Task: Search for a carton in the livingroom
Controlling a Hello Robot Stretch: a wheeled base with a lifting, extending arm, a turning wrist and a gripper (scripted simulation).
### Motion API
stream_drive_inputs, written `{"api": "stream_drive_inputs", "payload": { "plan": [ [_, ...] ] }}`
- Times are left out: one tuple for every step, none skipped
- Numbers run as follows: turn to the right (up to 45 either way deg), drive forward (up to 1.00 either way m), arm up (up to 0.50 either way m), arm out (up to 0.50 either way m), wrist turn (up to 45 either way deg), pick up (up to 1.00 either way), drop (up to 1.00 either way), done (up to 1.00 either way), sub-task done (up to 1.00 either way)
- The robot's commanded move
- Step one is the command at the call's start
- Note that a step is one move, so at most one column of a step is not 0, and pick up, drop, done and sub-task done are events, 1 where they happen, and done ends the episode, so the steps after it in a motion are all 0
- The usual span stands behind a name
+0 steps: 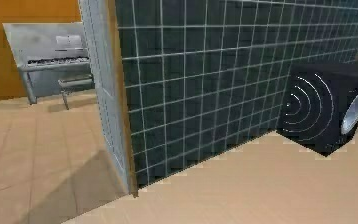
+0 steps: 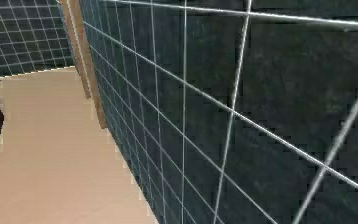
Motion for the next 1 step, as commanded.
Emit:
{"api": "stream_drive_inputs", "payload": {
  "plan": [
    [-33.0,0.0,0.0,0.0,0.0,0.0,0.0,0.0,0.0]
  ]
}}
